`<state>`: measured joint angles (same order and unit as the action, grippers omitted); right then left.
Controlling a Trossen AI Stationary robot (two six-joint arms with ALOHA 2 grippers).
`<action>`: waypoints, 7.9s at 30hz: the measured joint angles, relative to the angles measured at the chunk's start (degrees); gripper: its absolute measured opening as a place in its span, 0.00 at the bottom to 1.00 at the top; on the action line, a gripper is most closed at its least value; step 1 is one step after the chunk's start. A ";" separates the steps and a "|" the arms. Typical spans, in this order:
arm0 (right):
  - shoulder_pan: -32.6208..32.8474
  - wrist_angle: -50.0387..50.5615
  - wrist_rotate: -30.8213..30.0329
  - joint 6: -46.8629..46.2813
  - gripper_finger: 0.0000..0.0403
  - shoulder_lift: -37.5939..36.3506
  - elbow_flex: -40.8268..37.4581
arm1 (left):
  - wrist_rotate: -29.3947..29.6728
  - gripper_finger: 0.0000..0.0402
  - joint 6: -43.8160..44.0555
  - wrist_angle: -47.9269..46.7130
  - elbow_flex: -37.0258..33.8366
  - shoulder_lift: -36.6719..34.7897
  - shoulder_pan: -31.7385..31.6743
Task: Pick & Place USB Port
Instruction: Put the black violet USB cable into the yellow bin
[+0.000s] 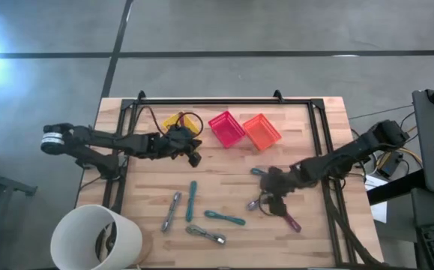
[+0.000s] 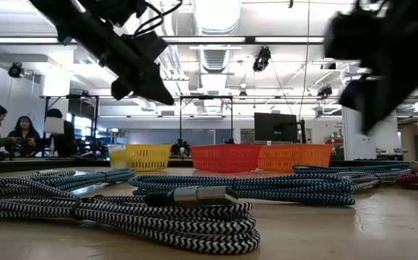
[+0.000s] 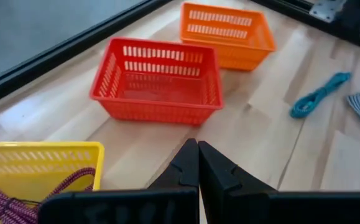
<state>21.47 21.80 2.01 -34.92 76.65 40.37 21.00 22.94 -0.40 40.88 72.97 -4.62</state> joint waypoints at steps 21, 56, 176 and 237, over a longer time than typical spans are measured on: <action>10.82 11.15 -1.11 -26.28 0.43 10.00 0.15 | -9.51 0.30 -9.38 4.85 0.00 0.00 0.11; 1.87 -16.51 -46.54 28.35 0.06 -7.17 3.25 | -9.81 0.29 -5.92 10.66 0.02 0.00 1.35; -23.50 -28.27 -6.53 27.58 0.40 -4.77 3.34 | 3.38 0.04 13.00 -12.16 1.67 -2.12 -13.59; -23.47 -26.63 -6.50 30.98 0.39 -1.76 3.31 | 6.14 0.16 1.15 -3.47 4.81 10.20 -23.96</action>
<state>-2.00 -4.83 -4.48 -3.93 74.88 43.68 27.14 24.09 -3.87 45.69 83.18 -28.58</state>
